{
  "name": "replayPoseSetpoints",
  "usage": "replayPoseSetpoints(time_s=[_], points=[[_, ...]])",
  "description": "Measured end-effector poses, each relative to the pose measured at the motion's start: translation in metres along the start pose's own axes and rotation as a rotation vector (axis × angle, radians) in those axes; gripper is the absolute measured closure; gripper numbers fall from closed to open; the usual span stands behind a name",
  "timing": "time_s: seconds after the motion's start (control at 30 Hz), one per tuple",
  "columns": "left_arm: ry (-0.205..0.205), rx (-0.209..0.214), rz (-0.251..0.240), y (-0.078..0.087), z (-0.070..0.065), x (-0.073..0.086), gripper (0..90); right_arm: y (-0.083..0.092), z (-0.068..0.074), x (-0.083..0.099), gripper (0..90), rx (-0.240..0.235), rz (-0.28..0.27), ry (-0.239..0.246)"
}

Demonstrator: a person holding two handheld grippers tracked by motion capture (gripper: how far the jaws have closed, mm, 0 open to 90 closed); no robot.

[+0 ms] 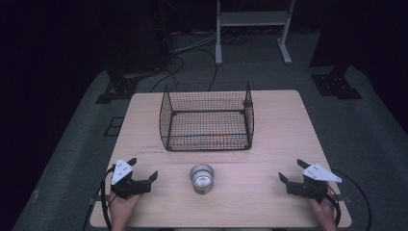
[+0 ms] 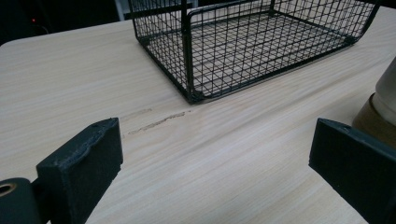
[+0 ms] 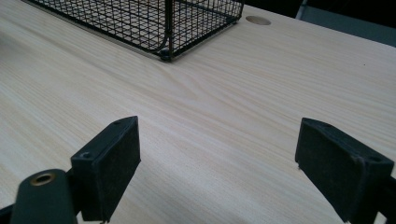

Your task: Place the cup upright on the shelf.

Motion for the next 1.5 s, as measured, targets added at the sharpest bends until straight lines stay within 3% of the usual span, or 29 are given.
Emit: replayPoseSetpoints(time_s=[0.2,0.3,0.47,0.6,0.7,1.1,1.5], points=[[-0.012,0.025,-0.006,-0.001,-0.005,-0.002,1.8,0.0,0.0,0.0,13.4,-0.003,-0.001,0.0],[-0.043,0.018,0.012,-0.004,-0.009,-0.004,1.8,0.0,0.0,0.0,13.4,-0.003,0.0,0.003],[-0.043,0.034,0.012,-0.006,-0.011,-0.003,1.8,0.0,0.001,0.0,13.4,-0.003,0.0,0.005],[-0.063,0.081,0.014,-0.008,-0.016,-0.005,1.8,0.0,0.001,0.0,13.4,-0.004,0.0,0.005],[-0.065,0.129,-0.013,-0.01,-0.019,-0.008,1.8,0.0,0.001,0.0,13.4,-0.005,-0.001,0.005],[-0.069,0.235,-0.094,-0.01,-0.029,-0.024,1.8,0.0,0.001,0.0,13.4,-0.003,0.0,0.005],[-0.138,0.334,-0.041,-0.023,-0.047,-0.04,1.8,0.0,0.0,0.0,13.4,-0.002,0.0,0.003]])
Point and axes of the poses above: each handheld gripper's, and its own axes: y roughly backward along the jaws, x roughly out of its underside, z roughly to its left, the point moved 1 cm from there along -y, roughly forward along the jaws, and after that the axes turned 13 degrees about x, right-handed, at the moved point
